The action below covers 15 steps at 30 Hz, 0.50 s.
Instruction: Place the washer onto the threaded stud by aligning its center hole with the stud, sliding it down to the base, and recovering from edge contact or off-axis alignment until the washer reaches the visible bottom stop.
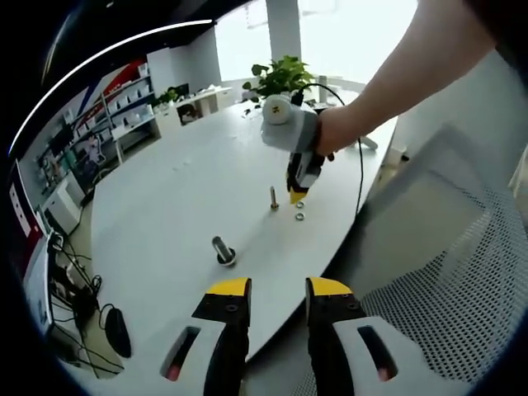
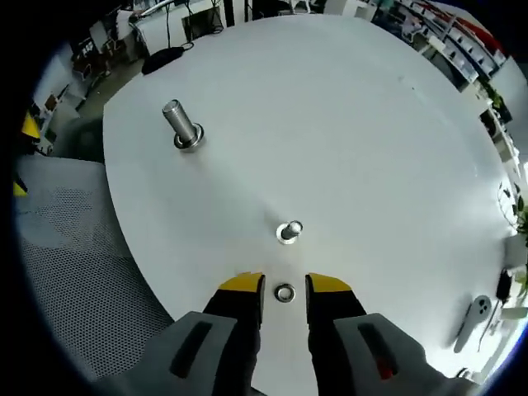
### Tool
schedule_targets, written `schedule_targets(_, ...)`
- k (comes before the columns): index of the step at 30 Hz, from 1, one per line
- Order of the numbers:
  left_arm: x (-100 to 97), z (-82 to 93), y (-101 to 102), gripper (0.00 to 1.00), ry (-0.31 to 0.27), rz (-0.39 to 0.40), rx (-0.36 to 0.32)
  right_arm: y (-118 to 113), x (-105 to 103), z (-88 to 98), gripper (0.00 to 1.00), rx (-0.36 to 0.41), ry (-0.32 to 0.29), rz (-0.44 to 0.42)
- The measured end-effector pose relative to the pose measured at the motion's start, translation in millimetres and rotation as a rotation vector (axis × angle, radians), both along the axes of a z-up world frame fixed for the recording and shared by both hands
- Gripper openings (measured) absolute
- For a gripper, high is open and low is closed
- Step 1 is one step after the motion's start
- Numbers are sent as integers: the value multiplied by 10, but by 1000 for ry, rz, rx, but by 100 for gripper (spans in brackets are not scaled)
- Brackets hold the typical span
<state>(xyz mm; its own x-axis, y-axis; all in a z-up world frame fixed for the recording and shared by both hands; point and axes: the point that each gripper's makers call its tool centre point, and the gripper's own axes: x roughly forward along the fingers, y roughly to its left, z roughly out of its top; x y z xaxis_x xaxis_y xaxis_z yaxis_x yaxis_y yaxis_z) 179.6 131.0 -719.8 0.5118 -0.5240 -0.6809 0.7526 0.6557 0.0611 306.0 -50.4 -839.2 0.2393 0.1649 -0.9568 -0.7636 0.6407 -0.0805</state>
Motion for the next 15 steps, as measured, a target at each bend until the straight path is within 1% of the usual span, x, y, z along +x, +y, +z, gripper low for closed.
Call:
schedule_targets(6,25,48,-13,24,-9,5,-28,-150,-42,149,22,0,-22,-28)
schedule_targets(8,18,46,-22,24,-4,2,-35,-210,-73,158,22,-7,-22,-35)
schedule_targets(15,17,68,-34,24,-16,-7,-41,-356,-216,152,22,-27,-16,-53)
